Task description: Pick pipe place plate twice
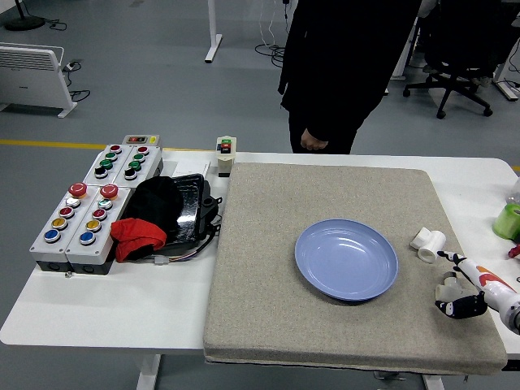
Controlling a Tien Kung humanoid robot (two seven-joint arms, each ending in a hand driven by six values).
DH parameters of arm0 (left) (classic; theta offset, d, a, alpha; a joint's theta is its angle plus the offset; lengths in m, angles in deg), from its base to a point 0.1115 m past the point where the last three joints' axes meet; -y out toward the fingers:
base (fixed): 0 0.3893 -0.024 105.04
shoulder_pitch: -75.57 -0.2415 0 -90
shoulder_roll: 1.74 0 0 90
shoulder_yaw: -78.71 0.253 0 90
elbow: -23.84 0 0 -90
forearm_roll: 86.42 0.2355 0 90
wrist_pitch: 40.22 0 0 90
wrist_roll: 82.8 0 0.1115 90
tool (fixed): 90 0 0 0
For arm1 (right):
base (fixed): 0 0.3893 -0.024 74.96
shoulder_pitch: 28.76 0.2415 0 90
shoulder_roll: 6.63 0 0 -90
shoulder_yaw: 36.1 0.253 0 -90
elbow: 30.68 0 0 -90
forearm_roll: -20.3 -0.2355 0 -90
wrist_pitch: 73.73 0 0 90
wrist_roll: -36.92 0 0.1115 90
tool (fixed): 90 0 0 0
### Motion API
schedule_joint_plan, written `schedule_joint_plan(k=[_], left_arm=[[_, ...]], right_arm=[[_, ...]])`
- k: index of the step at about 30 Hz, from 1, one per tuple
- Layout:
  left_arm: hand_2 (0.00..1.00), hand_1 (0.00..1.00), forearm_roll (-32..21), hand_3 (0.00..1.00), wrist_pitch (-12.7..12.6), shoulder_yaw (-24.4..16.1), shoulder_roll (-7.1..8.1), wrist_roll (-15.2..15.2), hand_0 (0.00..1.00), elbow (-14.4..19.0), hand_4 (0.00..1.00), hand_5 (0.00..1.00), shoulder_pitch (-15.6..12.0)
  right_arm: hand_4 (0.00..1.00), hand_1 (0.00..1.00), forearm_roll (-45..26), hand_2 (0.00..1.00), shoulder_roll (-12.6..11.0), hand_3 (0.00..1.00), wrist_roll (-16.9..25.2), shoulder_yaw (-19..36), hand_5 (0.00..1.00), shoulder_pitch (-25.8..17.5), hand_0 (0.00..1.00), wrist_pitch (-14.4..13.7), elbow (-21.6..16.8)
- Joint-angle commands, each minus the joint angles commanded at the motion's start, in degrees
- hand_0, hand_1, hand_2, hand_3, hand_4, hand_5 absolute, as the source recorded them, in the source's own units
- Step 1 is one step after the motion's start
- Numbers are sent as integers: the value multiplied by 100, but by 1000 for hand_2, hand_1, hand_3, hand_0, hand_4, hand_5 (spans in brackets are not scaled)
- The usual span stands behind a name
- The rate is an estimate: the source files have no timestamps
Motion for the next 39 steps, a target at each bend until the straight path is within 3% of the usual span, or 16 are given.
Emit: schedule_joint_plan(k=[18, 19, 24, 25, 30, 31, 36, 37, 39], left_arm=[[699, 676, -3, 629, -4, 7, -3, -2, 699, -2, 302, 998, -21], [699, 676, -5, 629, -3, 9, -3, -2, 700, -2, 303, 998, -22], [699, 676, -5, 629, -2, 7, 2, -3, 700, 1, 303, 998, -19], [699, 675, -10, 629, 0, 11, 5, -3, 700, 1, 305, 998, -17], [699, 675, -15, 629, 2, 12, 11, -1, 700, 0, 305, 998, -11], [699, 675, -17, 629, 2, 12, 11, -1, 700, -1, 303, 998, -9], [699, 675, -16, 629, 1, 13, 12, 3, 700, -3, 303, 998, 0], [699, 675, -15, 629, 2, 12, 12, 4, 700, -3, 303, 998, 1], [699, 675, -14, 629, 2, 10, 12, 3, 700, -3, 303, 998, 3]], right_arm=[[680, 887, 285, 958, -29, 913, -103, -81, 159, 259, 968, 26, 507], [661, 831, 310, 866, -35, 849, -120, -93, 143, 278, 893, 24, 530], [661, 831, 307, 866, -34, 849, -173, -125, 143, 342, 893, 10, 616], [593, 651, 272, 663, -27, 756, -181, -121, 108, 356, 677, -10, 641], [593, 651, 161, 663, -25, 756, -211, -129, 108, 362, 677, -90, 700], [473, 490, 149, 536, -25, 684, -209, -128, 53, 356, 434, -127, 705], [473, 490, 106, 536, -38, 684, -161, -124, 53, 320, 434, -328, 613], [419, 456, 91, 513, -43, 630, -145, -119, 39, 308, 370, -379, 566], [419, 456, 85, 513, -50, 630, -139, -121, 39, 301, 370, -406, 527]])
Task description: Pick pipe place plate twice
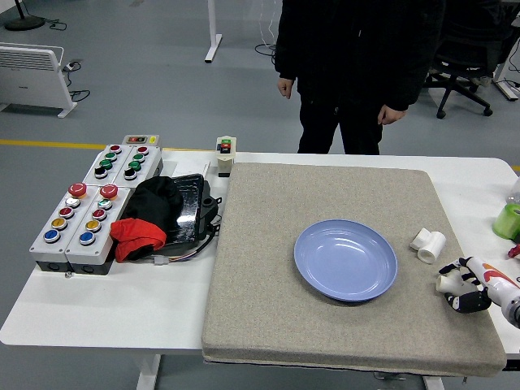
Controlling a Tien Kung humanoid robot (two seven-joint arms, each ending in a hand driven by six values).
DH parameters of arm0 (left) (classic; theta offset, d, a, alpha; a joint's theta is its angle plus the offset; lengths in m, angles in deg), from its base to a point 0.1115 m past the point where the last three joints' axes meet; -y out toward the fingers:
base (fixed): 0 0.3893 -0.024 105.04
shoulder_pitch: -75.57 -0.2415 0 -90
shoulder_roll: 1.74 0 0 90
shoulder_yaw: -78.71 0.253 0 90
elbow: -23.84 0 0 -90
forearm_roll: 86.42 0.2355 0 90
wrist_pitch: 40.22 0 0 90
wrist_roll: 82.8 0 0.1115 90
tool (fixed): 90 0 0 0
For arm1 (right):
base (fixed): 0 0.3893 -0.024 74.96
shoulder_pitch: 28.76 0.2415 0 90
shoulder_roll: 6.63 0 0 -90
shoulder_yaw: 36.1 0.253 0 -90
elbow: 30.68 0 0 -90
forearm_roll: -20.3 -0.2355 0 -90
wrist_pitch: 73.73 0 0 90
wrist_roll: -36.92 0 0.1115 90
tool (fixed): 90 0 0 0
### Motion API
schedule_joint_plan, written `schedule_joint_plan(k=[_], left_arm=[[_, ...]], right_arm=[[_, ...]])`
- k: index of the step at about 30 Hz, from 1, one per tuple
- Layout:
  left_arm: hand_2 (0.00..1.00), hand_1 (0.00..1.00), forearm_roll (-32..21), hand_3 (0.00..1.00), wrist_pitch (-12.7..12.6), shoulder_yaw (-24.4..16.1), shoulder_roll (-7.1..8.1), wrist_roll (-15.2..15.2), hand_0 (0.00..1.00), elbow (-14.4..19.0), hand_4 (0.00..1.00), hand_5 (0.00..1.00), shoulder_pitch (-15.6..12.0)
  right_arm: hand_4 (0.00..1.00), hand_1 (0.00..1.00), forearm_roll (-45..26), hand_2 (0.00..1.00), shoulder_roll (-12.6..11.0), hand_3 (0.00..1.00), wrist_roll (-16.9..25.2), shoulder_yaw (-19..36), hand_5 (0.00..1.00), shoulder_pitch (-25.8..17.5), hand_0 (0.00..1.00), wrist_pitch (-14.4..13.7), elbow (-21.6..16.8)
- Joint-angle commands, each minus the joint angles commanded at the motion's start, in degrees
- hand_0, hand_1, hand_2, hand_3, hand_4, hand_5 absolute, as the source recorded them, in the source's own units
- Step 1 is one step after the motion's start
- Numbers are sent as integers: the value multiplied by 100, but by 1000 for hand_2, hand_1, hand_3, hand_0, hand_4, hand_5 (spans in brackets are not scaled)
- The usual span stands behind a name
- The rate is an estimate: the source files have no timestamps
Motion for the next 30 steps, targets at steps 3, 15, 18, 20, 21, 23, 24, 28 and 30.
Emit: schedule_joint_plan(k=[3, 15, 18, 20, 21, 23, 24, 28, 30], left_arm=[[699, 675, 1, 629, 3, -2, -2, 1, 700, -1, 303, 998, 10], [698, 674, -6, 629, -3, -20, -3, -1, 700, -1, 304, 998, 6], [698, 672, -8, 629, -6, -20, -7, 0, 700, 0, 303, 998, -4], [698, 672, -13, 629, -8, -19, -12, 1, 700, 0, 303, 998, -10], [698, 672, -9, 629, -10, -25, -15, 1, 700, 0, 303, 998, -13], [698, 672, -12, 629, -11, -33, -20, -2, 700, 2, 303, 998, -17], [698, 672, -11, 629, -12, -35, -21, -3, 700, 2, 303, 998, -18], [697, 672, -16, 628, -10, -32, -22, -4, 699, 2, 303, 998, -25], [697, 672, -22, 628, -9, -28, -20, -4, 699, 2, 303, 998, -30]], right_arm=[[419, 456, -5, 513, -50, 630, 14, -49, 39, -9, 370, -94, -274], [413, 453, -176, 510, 73, 621, 142, -868, 36, 350, 363, -382, -787], [431, 555, -185, 570, 211, 657, 198, -1333, 39, 606, 511, -373, -556], [431, 555, -190, 570, 299, 657, 200, -1521, 39, 721, 511, -311, -402], [431, 555, -206, 570, 353, 657, 204, -1590, 39, 780, 511, -302, -300], [537, 680, -154, 711, 424, 757, 195, -1671, 132, 864, 691, -233, -124], [537, 680, -126, 711, 437, 757, 199, -1688, 132, 883, 691, -208, -79], [764, 928, 8, 998, 470, 998, 379, -1732, 284, 961, 998, -179, 74], [764, 928, 0, 998, 470, 998, 462, -1725, 284, 975, 998, -231, 90]])
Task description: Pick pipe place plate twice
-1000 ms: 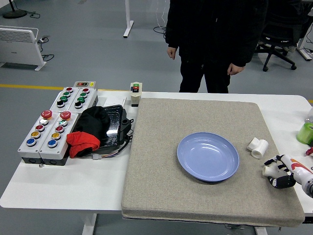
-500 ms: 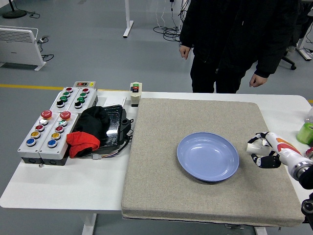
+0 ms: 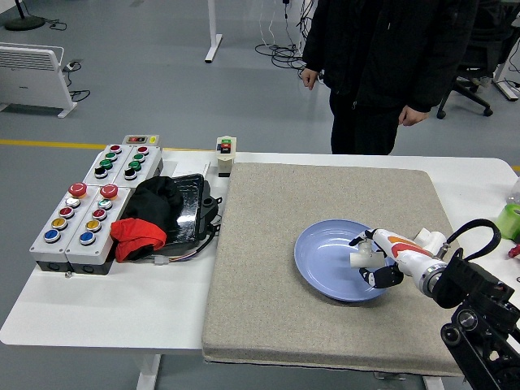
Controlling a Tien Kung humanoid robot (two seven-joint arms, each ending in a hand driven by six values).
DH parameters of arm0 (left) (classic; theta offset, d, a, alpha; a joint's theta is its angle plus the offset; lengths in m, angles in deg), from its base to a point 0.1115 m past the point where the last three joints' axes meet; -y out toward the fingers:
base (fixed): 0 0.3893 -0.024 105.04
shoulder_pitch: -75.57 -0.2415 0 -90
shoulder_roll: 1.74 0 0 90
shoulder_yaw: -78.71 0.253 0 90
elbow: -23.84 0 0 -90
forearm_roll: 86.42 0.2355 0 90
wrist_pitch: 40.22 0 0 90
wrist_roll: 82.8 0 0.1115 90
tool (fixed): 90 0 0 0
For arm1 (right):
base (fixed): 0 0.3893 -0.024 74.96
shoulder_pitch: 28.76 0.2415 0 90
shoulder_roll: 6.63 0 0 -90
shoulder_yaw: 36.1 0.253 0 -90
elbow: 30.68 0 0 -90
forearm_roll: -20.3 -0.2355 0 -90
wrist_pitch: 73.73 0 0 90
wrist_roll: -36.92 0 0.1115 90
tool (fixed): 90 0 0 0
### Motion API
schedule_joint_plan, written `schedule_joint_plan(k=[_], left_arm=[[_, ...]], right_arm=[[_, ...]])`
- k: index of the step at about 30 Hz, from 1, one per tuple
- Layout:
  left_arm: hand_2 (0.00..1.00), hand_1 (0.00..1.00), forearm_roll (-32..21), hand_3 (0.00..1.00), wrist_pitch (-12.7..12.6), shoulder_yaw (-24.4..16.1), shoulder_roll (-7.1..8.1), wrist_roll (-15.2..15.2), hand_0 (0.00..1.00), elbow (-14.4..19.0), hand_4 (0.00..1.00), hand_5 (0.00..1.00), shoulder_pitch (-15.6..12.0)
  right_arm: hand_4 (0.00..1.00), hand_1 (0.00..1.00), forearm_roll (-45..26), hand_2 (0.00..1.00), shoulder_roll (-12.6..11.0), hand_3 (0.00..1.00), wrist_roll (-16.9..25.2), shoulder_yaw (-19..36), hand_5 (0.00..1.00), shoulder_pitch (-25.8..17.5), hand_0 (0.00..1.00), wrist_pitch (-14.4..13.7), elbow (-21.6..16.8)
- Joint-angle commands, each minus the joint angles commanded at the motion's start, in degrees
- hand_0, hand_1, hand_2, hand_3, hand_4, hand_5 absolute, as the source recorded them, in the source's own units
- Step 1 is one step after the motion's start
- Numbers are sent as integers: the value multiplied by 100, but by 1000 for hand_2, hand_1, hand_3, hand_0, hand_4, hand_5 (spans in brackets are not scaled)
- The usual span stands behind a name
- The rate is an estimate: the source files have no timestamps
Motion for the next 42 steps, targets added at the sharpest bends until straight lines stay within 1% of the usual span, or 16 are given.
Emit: schedule_joint_plan(k=[3, 4, 9, 12, 15, 16, 19, 20, 21, 22, 25, 28, 30, 33, 35, 42], left_arm=[[697, 672, -12, 628, 0, 19, -1, 1, 699, -1, 303, 998, -7], [696, 671, -16, 628, 0, 27, -2, 1, 700, -1, 303, 998, -9], [696, 671, -19, 628, 2, 43, 3, 4, 700, -1, 303, 998, -19], [696, 670, -24, 627, 3, 47, 4, 3, 699, -1, 303, 998, -28], [696, 670, -27, 627, 1, 48, 1, 4, 699, -2, 303, 998, -33], [696, 671, -30, 627, -1, 48, 0, 5, 699, -2, 304, 998, -35], [696, 671, -11, 627, -2, 20, -2, 0, 699, 4, 304, 998, -35], [696, 671, -29, 627, 2, 25, -6, -6, 699, 4, 304, 998, -36], [696, 671, -35, 627, 2, 52, -7, -2, 699, 2, 304, 998, -30], [696, 671, -36, 627, 1, 63, -8, 0, 699, 0, 304, 998, -28], [696, 671, -16, 627, 1, 49, 4, 2, 699, 4, 304, 998, -15], [695, 671, -14, 627, 0, 41, 7, 3, 699, 7, 305, 998, -11], [695, 671, -14, 627, 0, 40, 7, 3, 699, 8, 305, 998, -11], [695, 671, -28, 627, 2, 86, 15, 14, 699, 8, 305, 998, 1], [696, 671, -37, 627, 1, 90, 11, 13, 698, 8, 304, 998, 3], [696, 671, -54, 627, -1, 98, -5, 8, 698, 7, 306, 998, 18]], right_arm=[[764, 928, -16, 998, -2, 998, 71, 11, 284, 7, 998, -46, 16], [790, 945, -16, 998, 0, 998, 80, 22, 296, 9, 998, -42, 23], [790, 945, -8, 998, -3, 998, 73, 124, 296, -2, 998, 32, 46], [805, 954, -22, 998, -19, 998, 71, 191, 299, -12, 998, 13, 14], [805, 954, -16, 998, -27, 998, 92, 266, 299, -20, 998, -98, -20], [783, 939, 2, 998, -22, 998, 126, 340, 286, -13, 998, -191, -19], [783, 939, 37, 998, -28, 998, 166, 509, 286, 55, 998, -465, 45], [783, 939, 29, 998, -37, 998, 155, 583, 286, 116, 998, -569, 120], [783, 939, 56, 998, -53, 998, 131, 665, 286, 190, 998, -583, 231], [761, 927, 68, 998, -59, 970, 121, 697, 278, 219, 995, -582, 284], [761, 927, 110, 998, -175, 970, 79, 780, 278, 381, 995, -424, 612], [759, 931, 84, 998, -227, 965, 45, 849, 284, 516, 994, -317, 925], [759, 931, 77, 998, -233, 965, 42, 860, 284, 538, 994, -303, 998], [759, 931, -146, 998, -168, 965, 189, 922, 284, 757, 994, -529, 1601], [744, 937, -153, 998, -131, 954, 239, 949, 269, 830, 993, -593, 1880], [721, 938, -25, 998, -54, 950, 301, 964, 251, 1108, 991, -608, 2669]])
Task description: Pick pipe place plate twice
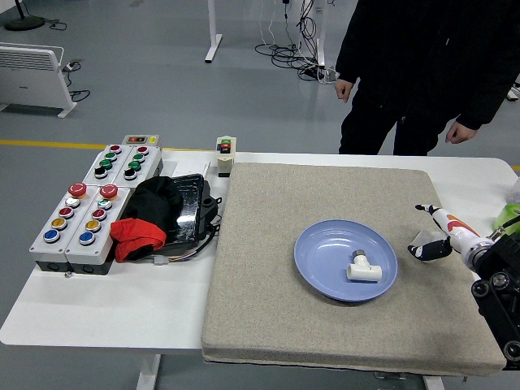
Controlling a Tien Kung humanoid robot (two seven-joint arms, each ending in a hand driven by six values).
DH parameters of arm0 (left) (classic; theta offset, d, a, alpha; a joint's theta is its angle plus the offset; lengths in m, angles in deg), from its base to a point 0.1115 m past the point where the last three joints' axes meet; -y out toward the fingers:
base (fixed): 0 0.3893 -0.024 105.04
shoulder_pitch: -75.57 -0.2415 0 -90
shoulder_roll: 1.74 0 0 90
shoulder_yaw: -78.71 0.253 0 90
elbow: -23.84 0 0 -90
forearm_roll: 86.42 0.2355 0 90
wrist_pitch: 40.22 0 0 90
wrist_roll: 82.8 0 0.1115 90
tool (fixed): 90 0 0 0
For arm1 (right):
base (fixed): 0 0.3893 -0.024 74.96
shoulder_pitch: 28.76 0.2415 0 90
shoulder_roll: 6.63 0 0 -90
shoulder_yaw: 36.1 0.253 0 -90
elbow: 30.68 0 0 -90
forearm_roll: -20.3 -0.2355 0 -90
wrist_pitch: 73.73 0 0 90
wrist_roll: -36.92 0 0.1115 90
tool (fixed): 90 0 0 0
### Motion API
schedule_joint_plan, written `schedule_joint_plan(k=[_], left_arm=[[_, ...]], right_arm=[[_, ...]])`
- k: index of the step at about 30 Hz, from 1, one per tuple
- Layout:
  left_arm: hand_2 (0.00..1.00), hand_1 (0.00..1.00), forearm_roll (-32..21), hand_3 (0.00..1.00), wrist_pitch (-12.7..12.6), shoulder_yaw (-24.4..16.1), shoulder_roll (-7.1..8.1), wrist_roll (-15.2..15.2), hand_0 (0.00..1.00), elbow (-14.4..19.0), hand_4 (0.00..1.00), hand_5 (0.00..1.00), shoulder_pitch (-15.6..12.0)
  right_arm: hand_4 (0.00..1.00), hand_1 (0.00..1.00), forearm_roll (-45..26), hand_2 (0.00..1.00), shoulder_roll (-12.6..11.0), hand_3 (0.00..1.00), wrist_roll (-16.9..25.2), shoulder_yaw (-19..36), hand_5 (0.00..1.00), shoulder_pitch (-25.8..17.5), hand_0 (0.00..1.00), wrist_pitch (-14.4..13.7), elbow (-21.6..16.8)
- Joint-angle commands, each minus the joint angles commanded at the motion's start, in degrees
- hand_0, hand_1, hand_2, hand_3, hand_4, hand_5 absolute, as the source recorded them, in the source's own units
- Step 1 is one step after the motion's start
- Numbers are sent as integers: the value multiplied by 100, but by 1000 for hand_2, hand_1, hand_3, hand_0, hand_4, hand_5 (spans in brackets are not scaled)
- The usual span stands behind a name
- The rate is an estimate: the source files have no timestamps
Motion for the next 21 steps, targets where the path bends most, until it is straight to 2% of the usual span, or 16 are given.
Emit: schedule_joint_plan(k=[3, 4, 10, 11, 15, 16, 21], left_arm=[[696, 671, -1, 627, -1, -1, -1, -1, 698, 1, 306, 998, 3], [697, 672, -1, 628, -2, -3, -1, -1, 698, 2, 306, 998, 5], [697, 672, 5, 628, -7, -2, 3, 2, 698, 4, 306, 998, 26], [696, 674, 5, 628, -7, -2, 3, 2, 698, 4, 305, 998, 29], [696, 674, -11, 628, -7, 10, 0, -2, 698, 2, 305, 998, 35], [697, 673, -21, 630, -6, 25, -2, -5, 698, 2, 303, 998, 34], [697, 673, -29, 630, -8, 39, -11, -5, 698, 1, 303, 998, 26]], right_arm=[[721, 938, 7, 998, 15, 950, 41, -4, 251, 79, 991, -24, 225], [715, 902, 48, 996, 25, 920, 75, -15, 248, 124, 934, -68, 333], [715, 902, 152, 996, 39, 920, 121, -119, 248, 298, 934, -119, 740], [685, 800, 170, 844, 39, 832, 108, -132, 238, 313, 798, -134, 778], [685, 800, 163, 844, 35, 832, 36, -127, 238, 342, 798, -82, 895], [596, 584, 149, 588, 31, 719, 57, -140, 193, 335, 499, -105, 906], [596, 584, 127, 588, 7, 719, 146, -200, 193, 296, 499, -195, 909]])
